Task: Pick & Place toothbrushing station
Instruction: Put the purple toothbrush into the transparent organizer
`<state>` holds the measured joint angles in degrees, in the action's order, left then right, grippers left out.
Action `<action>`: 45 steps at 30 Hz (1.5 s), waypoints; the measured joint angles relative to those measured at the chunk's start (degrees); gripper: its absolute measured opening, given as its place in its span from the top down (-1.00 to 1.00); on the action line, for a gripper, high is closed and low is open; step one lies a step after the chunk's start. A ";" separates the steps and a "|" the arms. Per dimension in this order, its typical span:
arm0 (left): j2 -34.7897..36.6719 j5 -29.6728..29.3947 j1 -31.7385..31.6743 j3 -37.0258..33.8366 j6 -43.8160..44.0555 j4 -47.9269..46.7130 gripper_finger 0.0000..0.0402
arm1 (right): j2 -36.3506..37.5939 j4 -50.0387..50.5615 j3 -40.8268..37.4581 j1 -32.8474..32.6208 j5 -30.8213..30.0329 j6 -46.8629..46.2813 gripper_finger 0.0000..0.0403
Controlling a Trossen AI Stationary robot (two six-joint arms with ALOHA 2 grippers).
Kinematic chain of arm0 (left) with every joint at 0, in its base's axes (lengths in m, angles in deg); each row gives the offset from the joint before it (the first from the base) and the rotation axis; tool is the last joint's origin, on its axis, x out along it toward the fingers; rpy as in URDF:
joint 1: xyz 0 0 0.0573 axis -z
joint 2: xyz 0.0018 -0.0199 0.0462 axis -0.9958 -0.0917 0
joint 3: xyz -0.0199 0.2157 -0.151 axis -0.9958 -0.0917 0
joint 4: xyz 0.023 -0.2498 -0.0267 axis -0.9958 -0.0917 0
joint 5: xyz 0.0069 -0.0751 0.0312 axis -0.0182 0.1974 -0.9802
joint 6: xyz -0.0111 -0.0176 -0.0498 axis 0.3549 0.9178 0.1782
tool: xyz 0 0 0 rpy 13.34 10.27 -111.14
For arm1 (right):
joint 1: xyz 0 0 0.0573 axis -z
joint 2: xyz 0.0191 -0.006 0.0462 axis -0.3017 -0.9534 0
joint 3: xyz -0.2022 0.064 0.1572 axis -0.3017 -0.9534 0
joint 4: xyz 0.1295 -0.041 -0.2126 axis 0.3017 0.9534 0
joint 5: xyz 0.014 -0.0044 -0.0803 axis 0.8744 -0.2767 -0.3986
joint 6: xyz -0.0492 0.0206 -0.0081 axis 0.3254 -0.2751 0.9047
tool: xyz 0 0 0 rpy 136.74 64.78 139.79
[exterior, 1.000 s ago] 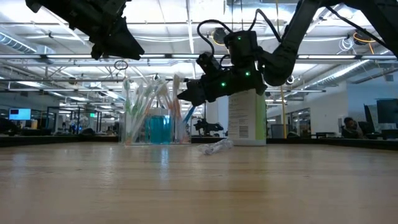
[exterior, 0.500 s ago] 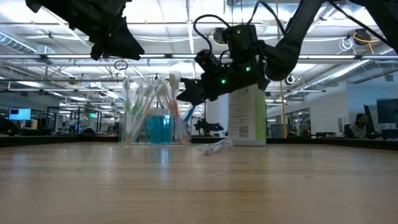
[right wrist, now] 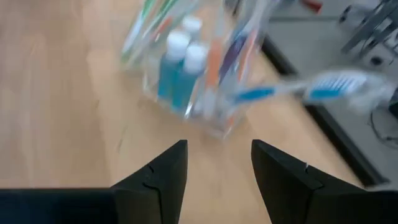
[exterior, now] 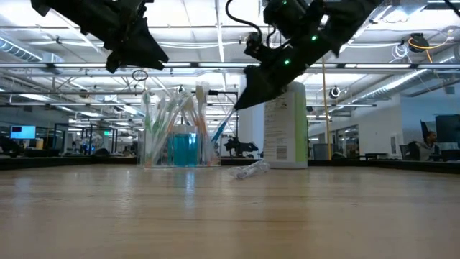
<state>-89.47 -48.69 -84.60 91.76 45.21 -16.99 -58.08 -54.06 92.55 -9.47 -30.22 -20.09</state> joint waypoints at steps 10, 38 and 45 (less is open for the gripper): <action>-13.27 9.08 1.41 0.03 -1.43 15.99 0.38 | 6.24 12.70 -4.20 -3.59 4.25 -8.70 0.17; -25.85 12.33 1.38 0.02 -4.49 31.43 0.38 | 1.27 -21.63 -24.37 -4.52 1.49 -37.62 0.17; -24.18 12.81 1.35 0.03 -6.93 28.91 0.38 | -5.90 -21.14 -20.53 -5.17 1.29 -44.65 0.17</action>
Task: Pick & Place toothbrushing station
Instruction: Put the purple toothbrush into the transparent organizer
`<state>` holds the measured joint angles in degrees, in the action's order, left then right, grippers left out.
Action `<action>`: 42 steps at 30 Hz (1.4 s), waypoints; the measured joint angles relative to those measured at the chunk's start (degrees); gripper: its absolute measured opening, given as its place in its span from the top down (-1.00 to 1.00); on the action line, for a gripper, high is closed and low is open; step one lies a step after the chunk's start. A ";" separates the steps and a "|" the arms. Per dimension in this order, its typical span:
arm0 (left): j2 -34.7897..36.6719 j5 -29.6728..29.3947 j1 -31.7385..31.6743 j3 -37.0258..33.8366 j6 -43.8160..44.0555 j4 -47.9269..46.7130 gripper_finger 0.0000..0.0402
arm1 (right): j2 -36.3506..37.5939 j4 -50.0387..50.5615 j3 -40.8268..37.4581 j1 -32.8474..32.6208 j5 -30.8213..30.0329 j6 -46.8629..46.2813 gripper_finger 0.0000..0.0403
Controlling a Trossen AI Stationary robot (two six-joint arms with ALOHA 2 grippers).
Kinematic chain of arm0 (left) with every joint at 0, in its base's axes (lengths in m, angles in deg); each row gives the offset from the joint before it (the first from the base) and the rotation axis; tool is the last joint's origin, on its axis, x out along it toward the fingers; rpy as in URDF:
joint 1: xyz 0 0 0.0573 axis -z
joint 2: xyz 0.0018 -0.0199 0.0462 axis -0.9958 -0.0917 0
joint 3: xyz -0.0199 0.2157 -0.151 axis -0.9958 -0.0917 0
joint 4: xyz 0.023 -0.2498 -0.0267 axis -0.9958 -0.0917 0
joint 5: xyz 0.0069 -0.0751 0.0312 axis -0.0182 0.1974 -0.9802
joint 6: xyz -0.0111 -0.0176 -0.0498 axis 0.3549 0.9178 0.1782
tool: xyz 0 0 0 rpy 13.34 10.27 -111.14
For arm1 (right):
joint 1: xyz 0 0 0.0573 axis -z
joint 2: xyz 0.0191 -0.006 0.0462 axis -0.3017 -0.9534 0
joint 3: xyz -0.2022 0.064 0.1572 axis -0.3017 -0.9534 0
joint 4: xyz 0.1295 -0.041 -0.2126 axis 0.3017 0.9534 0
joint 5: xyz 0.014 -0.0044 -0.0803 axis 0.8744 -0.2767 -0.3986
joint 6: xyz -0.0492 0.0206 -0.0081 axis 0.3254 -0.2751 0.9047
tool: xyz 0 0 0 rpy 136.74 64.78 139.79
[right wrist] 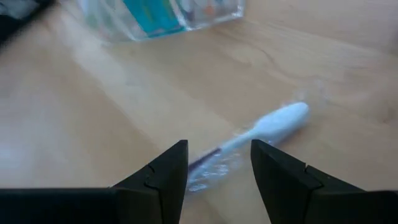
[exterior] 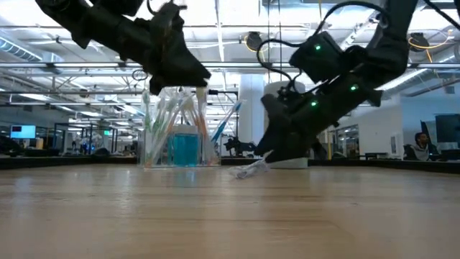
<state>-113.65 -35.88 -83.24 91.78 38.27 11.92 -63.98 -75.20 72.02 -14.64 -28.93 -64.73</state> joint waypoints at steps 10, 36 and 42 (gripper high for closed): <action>5.10 1.00 -0.26 -0.01 -0.43 -5.35 0.38 | -7.60 8.59 9.33 0.24 -3.31 2.89 0.17; 5.85 0.94 -0.24 0.10 -0.28 -6.55 0.38 | 3.54 16.70 10.92 -6.11 2.03 19.47 0.98; 5.85 1.10 -0.17 0.10 -0.26 -6.64 0.38 | 14.20 15.84 10.91 -8.96 1.75 27.12 0.99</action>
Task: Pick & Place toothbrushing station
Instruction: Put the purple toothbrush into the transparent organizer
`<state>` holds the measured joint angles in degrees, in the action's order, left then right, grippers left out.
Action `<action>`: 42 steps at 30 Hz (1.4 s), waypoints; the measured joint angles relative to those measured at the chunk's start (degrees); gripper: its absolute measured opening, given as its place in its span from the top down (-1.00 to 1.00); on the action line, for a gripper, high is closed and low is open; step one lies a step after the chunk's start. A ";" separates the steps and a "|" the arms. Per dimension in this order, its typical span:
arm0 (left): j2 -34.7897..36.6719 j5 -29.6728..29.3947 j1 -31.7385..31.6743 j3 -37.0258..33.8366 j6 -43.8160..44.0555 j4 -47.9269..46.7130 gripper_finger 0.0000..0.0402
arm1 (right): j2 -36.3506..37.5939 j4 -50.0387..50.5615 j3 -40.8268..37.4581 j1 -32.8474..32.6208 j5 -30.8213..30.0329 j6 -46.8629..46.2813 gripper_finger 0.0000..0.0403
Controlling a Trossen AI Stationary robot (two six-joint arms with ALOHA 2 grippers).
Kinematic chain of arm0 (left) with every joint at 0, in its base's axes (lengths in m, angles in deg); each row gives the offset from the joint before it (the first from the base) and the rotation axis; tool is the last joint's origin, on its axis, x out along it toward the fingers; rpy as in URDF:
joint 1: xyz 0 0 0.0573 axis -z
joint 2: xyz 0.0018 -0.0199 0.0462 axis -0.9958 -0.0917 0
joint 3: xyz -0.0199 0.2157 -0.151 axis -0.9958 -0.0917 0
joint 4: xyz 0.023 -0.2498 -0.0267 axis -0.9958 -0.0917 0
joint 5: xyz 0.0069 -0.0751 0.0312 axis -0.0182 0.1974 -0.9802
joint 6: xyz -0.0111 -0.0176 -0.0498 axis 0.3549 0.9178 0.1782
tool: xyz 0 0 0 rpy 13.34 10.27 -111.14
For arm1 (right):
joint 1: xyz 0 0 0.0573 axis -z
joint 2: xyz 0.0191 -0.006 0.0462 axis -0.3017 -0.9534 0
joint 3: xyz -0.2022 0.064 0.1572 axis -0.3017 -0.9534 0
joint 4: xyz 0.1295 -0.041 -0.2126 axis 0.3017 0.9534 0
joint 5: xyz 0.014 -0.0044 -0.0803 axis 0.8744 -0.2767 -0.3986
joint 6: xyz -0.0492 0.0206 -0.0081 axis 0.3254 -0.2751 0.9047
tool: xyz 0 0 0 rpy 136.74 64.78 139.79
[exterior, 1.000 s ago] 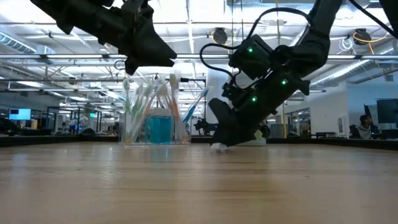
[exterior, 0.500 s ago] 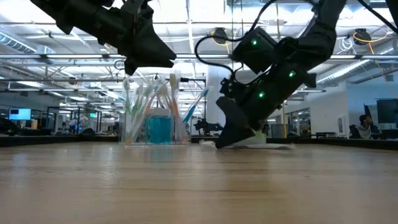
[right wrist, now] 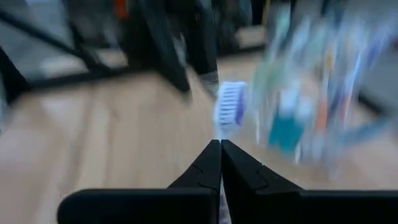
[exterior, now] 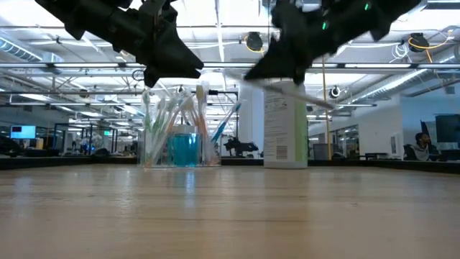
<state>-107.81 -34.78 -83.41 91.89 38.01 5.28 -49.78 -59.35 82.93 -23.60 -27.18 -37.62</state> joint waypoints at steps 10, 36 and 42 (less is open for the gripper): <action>0.00 2.98 0.00 -0.02 -4.33 6.67 0.38 | 9.91 -21.09 0.11 -0.75 8.29 14.13 1.00; -1.44 10.74 -2.00 -0.09 -16.07 21.84 -0.23 | -10.49 -37.94 8.54 4.17 15.04 15.92 1.00; -1.44 11.95 -1.86 -0.09 -14.95 21.19 -0.03 | -10.49 -36.54 8.50 4.21 14.96 16.10 1.00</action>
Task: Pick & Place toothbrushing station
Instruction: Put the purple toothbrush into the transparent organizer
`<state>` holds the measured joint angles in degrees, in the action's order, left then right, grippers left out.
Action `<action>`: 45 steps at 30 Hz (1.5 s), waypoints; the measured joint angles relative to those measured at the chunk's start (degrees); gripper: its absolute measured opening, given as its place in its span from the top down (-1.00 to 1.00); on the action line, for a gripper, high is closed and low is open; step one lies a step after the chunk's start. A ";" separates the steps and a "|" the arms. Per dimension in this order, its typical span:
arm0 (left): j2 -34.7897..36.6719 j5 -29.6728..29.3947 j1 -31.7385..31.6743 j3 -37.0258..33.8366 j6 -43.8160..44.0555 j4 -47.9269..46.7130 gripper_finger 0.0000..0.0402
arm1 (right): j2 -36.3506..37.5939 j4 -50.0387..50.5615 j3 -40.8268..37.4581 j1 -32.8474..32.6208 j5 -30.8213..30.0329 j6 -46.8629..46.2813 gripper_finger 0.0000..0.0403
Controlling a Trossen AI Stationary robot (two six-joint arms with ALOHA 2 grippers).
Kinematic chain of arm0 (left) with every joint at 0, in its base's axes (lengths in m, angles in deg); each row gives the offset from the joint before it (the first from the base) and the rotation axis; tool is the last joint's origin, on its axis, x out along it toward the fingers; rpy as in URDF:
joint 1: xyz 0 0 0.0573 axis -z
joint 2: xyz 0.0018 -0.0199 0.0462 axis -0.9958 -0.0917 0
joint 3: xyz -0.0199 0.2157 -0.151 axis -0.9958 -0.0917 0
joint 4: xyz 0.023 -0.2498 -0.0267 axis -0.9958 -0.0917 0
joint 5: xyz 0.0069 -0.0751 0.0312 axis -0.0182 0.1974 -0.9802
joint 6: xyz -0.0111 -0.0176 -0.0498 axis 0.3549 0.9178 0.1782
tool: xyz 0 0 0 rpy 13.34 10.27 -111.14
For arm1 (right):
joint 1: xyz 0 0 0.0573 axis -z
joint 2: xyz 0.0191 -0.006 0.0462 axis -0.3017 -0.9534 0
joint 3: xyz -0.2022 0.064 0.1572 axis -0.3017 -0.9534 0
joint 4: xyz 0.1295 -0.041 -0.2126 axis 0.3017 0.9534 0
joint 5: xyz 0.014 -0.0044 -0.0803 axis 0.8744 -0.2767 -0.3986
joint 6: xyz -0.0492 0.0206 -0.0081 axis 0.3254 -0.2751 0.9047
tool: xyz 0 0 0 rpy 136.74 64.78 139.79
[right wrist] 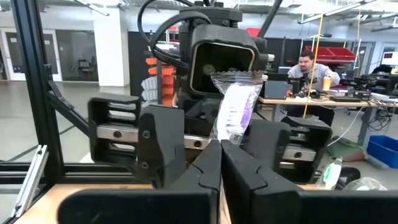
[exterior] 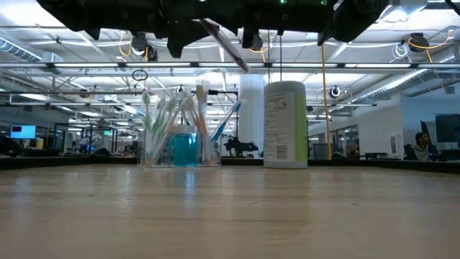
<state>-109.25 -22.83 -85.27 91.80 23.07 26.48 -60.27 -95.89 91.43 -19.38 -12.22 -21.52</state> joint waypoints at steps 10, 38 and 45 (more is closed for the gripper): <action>0.02 0.35 -0.02 0.00 0.17 -1.00 0.68 | 0.02 0.82 -0.02 0.15 -0.20 1.63 1.00; 18.02 -15.28 -0.91 0.12 4.62 -34.79 0.94 | 8.72 22.81 -3.34 0.07 -0.16 -3.14 0.26; 25.61 -25.65 -6.43 3.83 4.50 -54.00 0.94 | 9.11 22.60 -5.68 0.07 -0.14 -3.57 0.28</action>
<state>-83.63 -48.49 -91.70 95.63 27.56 -27.52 -51.15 -73.29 85.75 -19.32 -12.36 -25.10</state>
